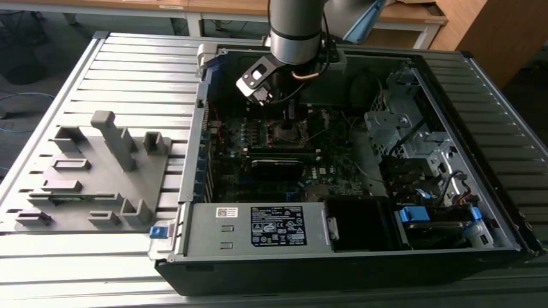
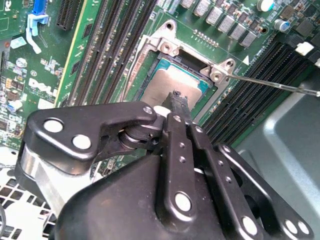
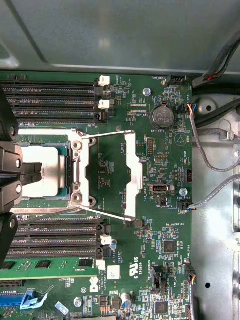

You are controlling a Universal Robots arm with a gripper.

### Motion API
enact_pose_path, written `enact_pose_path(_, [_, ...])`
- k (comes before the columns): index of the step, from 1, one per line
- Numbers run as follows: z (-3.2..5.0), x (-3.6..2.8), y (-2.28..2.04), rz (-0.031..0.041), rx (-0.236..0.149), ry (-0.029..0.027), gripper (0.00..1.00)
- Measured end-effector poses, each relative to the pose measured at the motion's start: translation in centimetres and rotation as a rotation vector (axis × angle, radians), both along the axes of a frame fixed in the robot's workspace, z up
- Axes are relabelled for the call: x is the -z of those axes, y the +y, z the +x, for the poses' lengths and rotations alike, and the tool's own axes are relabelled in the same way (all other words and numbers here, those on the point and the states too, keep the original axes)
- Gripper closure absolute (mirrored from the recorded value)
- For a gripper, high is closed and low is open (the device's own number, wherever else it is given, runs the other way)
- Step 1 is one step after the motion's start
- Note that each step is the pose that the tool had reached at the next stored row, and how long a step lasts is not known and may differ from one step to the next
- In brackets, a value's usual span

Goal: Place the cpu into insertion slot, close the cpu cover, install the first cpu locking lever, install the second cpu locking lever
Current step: 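Place the cpu into insertion slot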

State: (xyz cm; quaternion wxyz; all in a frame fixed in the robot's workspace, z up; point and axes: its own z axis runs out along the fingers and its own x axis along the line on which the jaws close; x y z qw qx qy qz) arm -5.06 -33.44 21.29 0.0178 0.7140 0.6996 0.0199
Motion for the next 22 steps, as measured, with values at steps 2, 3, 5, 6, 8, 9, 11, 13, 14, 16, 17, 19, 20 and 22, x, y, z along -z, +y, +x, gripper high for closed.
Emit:
enact_pose_path(2, [0.00, 0.00, 0.00, -0.0001, 0.000, 0.0000, 0.90])
enact_pose_path(3, [0.00, 0.05, 0.00, -0.0001, 0.000, 0.0001, 0.90])
enact_pose_path(5, [0.00, 0.21, 0.00, -0.0001, 0.002, 0.0001, 0.90])
enact_pose_path(6, [0.00, 0.27, 0.00, 0.0000, 0.004, 0.0001, 0.90])
enact_pose_path(8, [0.00, 0.27, 0.00, -0.0002, 0.006, 0.0002, 0.90])
enact_pose_path(9, [0.00, 0.27, 0.00, -0.0002, 0.006, 0.0002, 0.90])
enact_pose_path(11, [0.00, 0.41, 0.01, 0.0001, 0.006, 0.0000, 0.90])
enact_pose_path(13, [0.00, 0.63, 0.00, 0.0000, 0.008, 0.0001, 0.90])
enact_pose_path(14, [0.00, 0.72, 0.00, 0.0001, 0.009, 0.0000, 0.90])
enact_pose_path(16, [0.00, 0.80, 0.00, 0.0000, 0.010, 0.0000, 0.90])
enact_pose_path(17, [0.00, 0.84, 0.00, 0.0000, 0.010, 0.0000, 0.90])
enact_pose_path(19, [0.00, 1.02, 0.00, 0.0001, 0.011, 0.0000, 0.90])
enact_pose_path(20, [0.00, 1.12, 0.00, 0.0001, 0.012, 0.0000, 0.90])
enact_pose_path(22, [0.00, 1.20, 0.00, -0.0001, 0.013, 0.0001, 0.90])
